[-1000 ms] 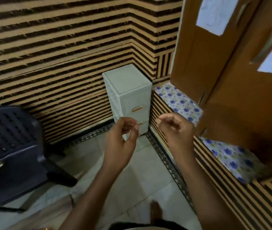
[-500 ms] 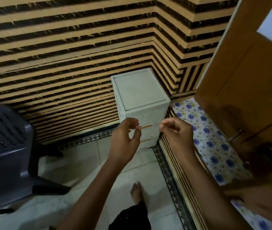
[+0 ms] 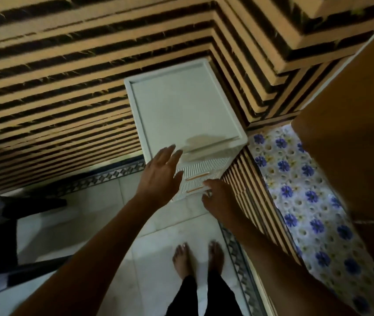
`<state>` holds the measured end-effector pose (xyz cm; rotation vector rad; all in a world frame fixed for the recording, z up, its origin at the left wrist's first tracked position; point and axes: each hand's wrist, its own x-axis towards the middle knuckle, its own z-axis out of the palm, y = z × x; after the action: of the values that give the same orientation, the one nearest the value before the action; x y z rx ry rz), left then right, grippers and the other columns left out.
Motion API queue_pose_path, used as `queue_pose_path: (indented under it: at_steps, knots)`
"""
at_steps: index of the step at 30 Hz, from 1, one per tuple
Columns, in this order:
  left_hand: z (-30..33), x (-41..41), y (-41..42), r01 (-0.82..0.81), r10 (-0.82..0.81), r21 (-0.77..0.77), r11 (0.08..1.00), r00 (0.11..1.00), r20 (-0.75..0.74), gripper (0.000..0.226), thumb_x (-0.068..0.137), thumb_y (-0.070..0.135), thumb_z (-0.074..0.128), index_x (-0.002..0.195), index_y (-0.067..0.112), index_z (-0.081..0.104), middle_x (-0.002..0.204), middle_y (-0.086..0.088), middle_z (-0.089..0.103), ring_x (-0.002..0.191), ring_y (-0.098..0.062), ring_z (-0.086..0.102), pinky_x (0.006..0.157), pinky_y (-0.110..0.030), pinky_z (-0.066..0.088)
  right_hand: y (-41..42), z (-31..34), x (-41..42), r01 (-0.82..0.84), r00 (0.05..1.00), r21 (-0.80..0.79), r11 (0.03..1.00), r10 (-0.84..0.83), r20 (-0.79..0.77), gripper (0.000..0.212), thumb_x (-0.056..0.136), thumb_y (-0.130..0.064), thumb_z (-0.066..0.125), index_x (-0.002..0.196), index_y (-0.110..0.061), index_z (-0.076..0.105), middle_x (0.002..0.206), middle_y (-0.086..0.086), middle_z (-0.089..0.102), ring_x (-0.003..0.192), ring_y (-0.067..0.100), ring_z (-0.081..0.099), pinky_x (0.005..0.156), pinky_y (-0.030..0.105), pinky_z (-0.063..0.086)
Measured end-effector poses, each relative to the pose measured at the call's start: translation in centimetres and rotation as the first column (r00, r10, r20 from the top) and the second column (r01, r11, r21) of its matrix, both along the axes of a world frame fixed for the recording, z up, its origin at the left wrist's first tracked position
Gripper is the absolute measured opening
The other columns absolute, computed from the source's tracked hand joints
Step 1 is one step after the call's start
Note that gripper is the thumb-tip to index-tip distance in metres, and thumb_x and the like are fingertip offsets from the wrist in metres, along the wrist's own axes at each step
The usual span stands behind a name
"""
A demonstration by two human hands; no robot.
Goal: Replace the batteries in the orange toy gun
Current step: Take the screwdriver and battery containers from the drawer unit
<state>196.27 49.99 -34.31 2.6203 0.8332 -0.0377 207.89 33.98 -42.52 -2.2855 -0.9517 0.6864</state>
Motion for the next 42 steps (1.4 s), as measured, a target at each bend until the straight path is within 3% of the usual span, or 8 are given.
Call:
queue_pose_path:
  at_steps: [5, 8, 13, 17, 22, 28, 33, 42]
  knots:
    - [-5.7, 1.5, 2.6, 0.006, -0.007, -0.014, 1.000, 0.999, -0.040, 0.066, 0.105, 0.041, 0.051, 0.164, 0.019, 0.032, 0.174, -0.006, 0.019, 0.161, -0.028, 0.018, 0.129, -0.047, 0.023, 3.7, -7.4, 3.0, -0.264, 0.963, -0.284, 0.922, 0.266, -0.031, 0.041, 0.091, -0.016, 0.066, 0.130, -0.008, 0.056, 0.131, 0.011, 0.060, 0.127, 0.030, 0.055, 0.104, 0.043, 0.050]
    - [-6.7, 1.3, 2.6, -0.013, 0.018, -0.042, 0.999, 0.994, 0.106, 0.057, 0.105, 0.037, 0.047, 0.158, 0.017, 0.045, 0.170, -0.007, 0.031, 0.158, -0.029, 0.027, 0.124, -0.045, 0.033, 5.1, -9.6, 4.0, -0.334, 0.933, -0.365, 0.869, 0.360, 0.003, 0.034, 0.092, -0.015, 0.063, 0.124, -0.005, 0.056, 0.128, 0.013, 0.058, 0.127, 0.032, 0.052, 0.100, 0.044, 0.051]
    - [-7.8, 1.1, 3.0, -0.040, 0.046, -0.026, 0.999, 0.963, 0.266, 0.043, 0.106, 0.023, 0.059, 0.149, 0.014, 0.058, 0.163, -0.006, 0.045, 0.153, -0.024, 0.040, 0.122, -0.035, 0.036, 7.0, -13.1, 4.7, -0.395, 0.887, -0.424, 0.815, 0.459, 0.054, 0.049, 0.089, -0.009, 0.061, 0.136, -0.004, 0.049, 0.148, 0.012, 0.045, 0.142, 0.033, 0.039, 0.101, 0.051, 0.051]
    - [-8.1, 1.3, 3.0, -0.068, 0.079, -0.047, 0.997, 0.948, 0.308, 0.042, 0.103, 0.018, 0.065, 0.144, 0.013, 0.063, 0.159, -0.006, 0.050, 0.151, -0.023, 0.044, 0.122, -0.029, 0.036, 7.2, -15.1, 4.5, -0.341, 0.878, -0.411, 0.845, 0.443, 0.183, 0.049, 0.085, -0.009, 0.064, 0.133, -0.005, 0.053, 0.137, 0.020, 0.053, 0.106, 0.039, 0.065, 0.084, 0.045, 0.058]
    - [-7.9, 1.3, 3.0, -0.076, 0.099, -0.089, 0.993, 0.950, 0.296, 0.043, 0.102, 0.018, 0.067, 0.145, 0.016, 0.063, 0.160, -0.004, 0.048, 0.152, -0.021, 0.042, 0.124, -0.028, 0.033, 3.4, -15.5, 3.9, -0.412, 0.826, -0.337, 0.847, 0.503, 0.254, 0.048, 0.075, 0.004, 0.069, 0.122, 0.003, 0.063, 0.121, 0.022, 0.065, 0.113, 0.040, 0.062, 0.085, 0.047, 0.059]
    - [-6.9, 1.9, 2.5, -0.077, 0.101, -0.104, 0.992, 0.966, 0.240, 0.046, 0.102, 0.016, 0.066, 0.148, 0.017, 0.059, 0.162, -0.006, 0.045, 0.153, -0.022, 0.038, 0.125, -0.029, 0.029, -4.0, -12.7, 2.6, -0.472, 0.713, -0.210, 0.856, 0.511, 0.480, 0.027, 0.073, 0.002, 0.071, 0.098, -0.005, 0.064, 0.099, 0.014, 0.061, 0.095, 0.036, 0.061, 0.079, 0.045, 0.055]
    - [-5.6, 2.7, 1.6, -0.041, 0.047, -0.050, 0.998, 0.990, 0.130, 0.045, 0.104, 0.013, 0.061, 0.149, 0.010, 0.056, 0.163, -0.014, 0.040, 0.153, -0.034, 0.036, 0.121, -0.048, 0.036, -8.8, -10.0, 0.6, -0.382, 0.676, -0.101, 0.918, 0.353, 0.647, 0.022, 0.084, 0.001, 0.063, 0.102, -0.012, 0.067, 0.102, 0.011, 0.063, 0.094, 0.033, 0.060, 0.082, 0.045, 0.046]
    - [-5.0, 2.6, 2.2, -0.025, 0.030, -0.069, 0.997, 0.997, 0.068, 0.043, 0.104, 0.011, 0.060, 0.147, 0.012, 0.059, 0.165, -0.013, 0.037, 0.155, -0.030, 0.032, 0.123, -0.051, 0.036, -6.1, -5.1, 0.0, -0.280, 0.648, 0.168, 0.945, 0.057, 0.760, 0.035, 0.087, 0.007, 0.061, 0.112, -0.014, 0.075, 0.115, 0.010, 0.068, 0.101, 0.033, 0.064, 0.083, 0.050, 0.044]
